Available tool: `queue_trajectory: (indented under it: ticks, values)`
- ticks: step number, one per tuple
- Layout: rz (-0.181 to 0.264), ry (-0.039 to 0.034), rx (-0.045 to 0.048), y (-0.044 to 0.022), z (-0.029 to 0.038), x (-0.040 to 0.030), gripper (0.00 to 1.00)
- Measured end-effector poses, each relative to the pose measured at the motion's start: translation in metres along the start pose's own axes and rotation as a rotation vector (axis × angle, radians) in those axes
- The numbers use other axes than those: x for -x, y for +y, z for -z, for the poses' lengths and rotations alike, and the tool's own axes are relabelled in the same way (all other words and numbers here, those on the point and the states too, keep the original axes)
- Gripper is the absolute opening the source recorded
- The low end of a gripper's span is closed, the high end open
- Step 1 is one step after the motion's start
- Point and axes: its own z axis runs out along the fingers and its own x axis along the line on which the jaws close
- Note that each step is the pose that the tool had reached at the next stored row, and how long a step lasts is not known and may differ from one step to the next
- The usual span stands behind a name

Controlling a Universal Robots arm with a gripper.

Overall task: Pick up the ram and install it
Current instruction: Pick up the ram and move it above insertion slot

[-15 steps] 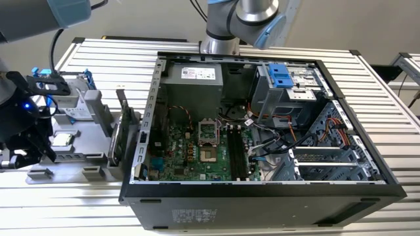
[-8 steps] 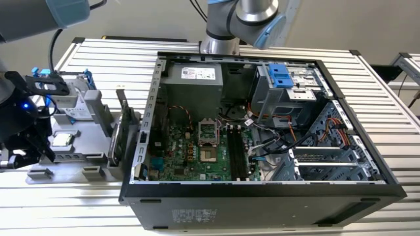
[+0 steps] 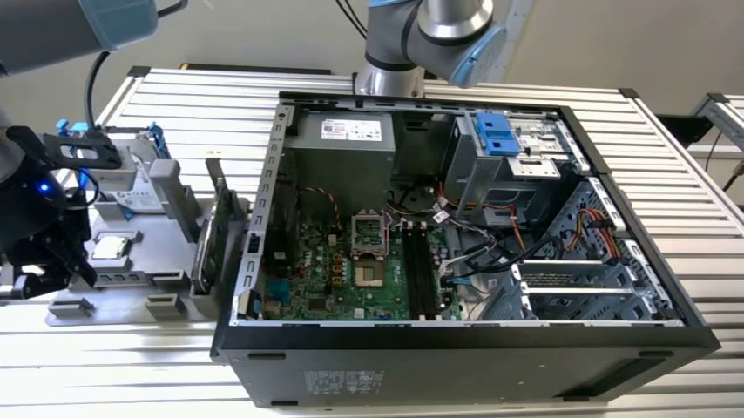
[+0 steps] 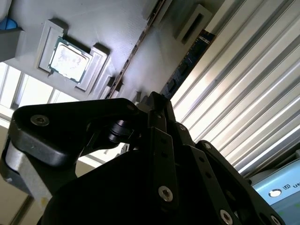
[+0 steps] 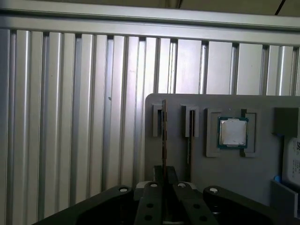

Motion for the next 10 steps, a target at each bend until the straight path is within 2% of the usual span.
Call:
queue_trajectory:
  ticks: [10]
  values:
    - [0.000,0.0000,-0.0001,0.0010,-0.0001,0.0000,0.00]
